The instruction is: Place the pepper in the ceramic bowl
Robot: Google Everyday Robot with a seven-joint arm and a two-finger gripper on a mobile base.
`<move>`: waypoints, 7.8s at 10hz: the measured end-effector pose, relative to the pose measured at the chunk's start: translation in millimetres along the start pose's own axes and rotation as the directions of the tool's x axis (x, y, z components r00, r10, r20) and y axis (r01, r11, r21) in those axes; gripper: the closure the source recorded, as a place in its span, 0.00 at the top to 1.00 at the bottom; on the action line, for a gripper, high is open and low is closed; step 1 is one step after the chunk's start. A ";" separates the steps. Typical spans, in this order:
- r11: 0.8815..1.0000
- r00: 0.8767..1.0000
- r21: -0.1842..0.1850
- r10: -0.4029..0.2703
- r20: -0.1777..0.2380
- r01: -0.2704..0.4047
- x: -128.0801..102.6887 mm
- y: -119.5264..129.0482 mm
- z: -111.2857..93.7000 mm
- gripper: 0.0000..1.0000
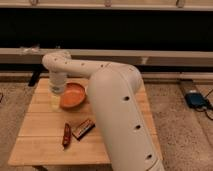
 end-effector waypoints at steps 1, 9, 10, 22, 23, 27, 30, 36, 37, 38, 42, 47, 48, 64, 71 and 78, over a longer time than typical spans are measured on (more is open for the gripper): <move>1.000 1.000 0.000 0.000 0.000 0.000 0.0 0.0 0.0 0.80; 1.000 1.000 0.000 0.000 0.000 0.000 -0.2 0.1 0.0 0.80; 1.000 1.000 0.000 0.000 0.000 0.000 -0.2 0.1 0.0 0.80; 1.000 1.000 0.002 -0.002 -0.003 0.002 0.2 0.1 0.1 0.80; 0.999 0.999 0.019 -0.031 -0.014 0.031 0.5 0.8 -3.0 0.80; 0.985 0.982 0.071 -0.151 -0.113 0.159 -15.7 48.0 1.0 0.80; 0.989 0.981 0.096 -0.091 -0.174 0.109 1.8 91.2 6.4 0.80; 0.968 0.941 0.129 0.239 -0.238 -0.213 35.6 147.3 38.7 0.80; 0.961 0.934 0.115 0.273 -0.232 -0.253 33.6 152.2 57.2 0.80; 0.948 0.920 0.113 0.317 -0.229 -0.299 40.3 150.2 71.4 0.80; 0.895 0.882 0.137 0.442 -0.161 -0.424 52.4 142.0 96.1 0.80; 0.869 0.863 0.166 0.488 -0.133 -0.466 72.4 130.9 100.2 0.80; 0.867 0.861 0.167 0.492 -0.132 -0.470 74.8 128.3 101.8 0.80; 0.894 0.885 0.119 0.446 -0.134 -0.433 61.6 111.8 124.9 0.00; 0.943 0.944 0.157 0.313 -0.105 -0.295 31.1 67.1 -2.8 0.00; 0.978 0.985 0.178 0.133 -0.106 -0.112 13.9 -72.3 -29.6 0.15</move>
